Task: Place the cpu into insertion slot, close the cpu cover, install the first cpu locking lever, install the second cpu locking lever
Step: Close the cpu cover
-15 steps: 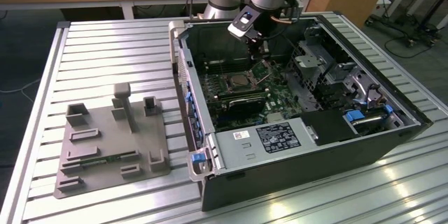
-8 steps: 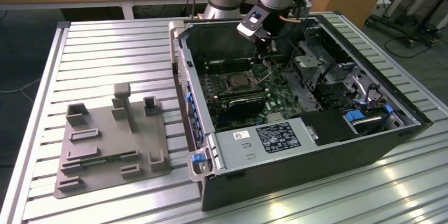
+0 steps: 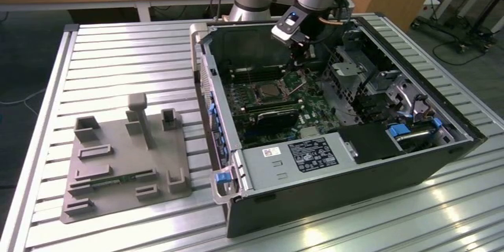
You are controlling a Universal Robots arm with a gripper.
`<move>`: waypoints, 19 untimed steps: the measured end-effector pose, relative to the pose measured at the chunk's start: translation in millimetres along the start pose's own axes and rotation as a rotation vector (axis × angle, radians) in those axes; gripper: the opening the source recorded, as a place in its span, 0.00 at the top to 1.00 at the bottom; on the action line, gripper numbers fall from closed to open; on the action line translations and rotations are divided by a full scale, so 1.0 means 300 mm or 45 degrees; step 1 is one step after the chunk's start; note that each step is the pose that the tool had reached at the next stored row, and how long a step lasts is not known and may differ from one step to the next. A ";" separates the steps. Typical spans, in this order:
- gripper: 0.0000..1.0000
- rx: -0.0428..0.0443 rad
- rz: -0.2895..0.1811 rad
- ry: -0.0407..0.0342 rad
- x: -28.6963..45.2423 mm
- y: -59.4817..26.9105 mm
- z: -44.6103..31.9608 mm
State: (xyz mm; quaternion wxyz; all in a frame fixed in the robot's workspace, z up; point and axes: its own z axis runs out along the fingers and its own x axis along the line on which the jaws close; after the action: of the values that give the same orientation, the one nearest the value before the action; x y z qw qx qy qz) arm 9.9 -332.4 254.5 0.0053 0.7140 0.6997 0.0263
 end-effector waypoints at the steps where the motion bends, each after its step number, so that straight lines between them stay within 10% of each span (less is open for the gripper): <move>1: 0.89 0.000 0.000 0.0000 0.000 0.006 0.000; 19: 0.89 0.005 0.003 0.0000 0.002 0.118 0.004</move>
State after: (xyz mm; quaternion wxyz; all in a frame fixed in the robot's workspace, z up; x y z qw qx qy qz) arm 45.3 -332.4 254.9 0.0040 0.7148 0.6989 0.0250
